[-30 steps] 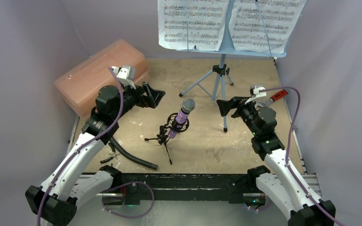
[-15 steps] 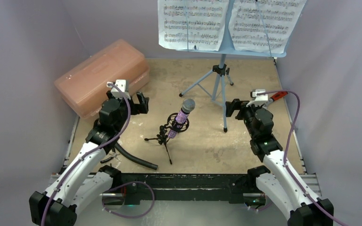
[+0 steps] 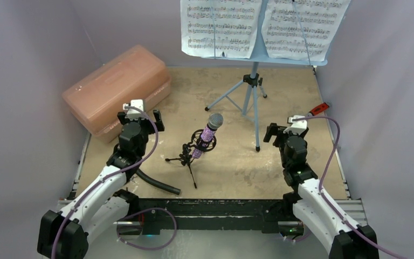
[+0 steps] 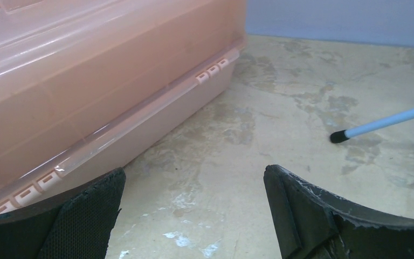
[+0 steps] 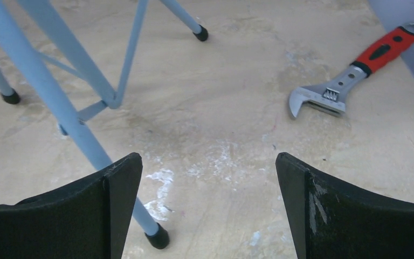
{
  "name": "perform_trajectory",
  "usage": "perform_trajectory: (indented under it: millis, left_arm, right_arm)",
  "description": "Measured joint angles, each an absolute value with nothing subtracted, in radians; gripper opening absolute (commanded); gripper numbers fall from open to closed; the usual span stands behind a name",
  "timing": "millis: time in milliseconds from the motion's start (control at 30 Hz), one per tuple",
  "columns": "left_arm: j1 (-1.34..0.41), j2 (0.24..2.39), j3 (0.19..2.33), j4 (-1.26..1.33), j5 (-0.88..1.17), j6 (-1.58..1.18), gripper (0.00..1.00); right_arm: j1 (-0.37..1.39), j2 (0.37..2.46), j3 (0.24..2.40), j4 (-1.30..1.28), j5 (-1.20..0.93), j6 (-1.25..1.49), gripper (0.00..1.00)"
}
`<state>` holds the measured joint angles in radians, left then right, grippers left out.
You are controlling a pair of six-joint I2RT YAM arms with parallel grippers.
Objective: Set up the instrument practice props
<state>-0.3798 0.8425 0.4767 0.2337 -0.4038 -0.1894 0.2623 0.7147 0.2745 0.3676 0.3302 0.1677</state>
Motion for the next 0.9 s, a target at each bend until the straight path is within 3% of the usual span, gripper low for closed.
perform_trajectory:
  millis: [467, 900]
  left_arm:
    - [-0.361, 0.950, 0.287, 0.464, -0.487, 0.001, 1.00]
    - [-0.179, 1.109, 0.155, 0.794, -0.320, 0.015, 1.00]
  right_arm:
    - [0.262, 0.879, 0.166, 0.614, 0.418, 0.175, 0.98]
    - [0.258, 0.947, 0.153, 0.766, 0.321, 0.113, 0.98]
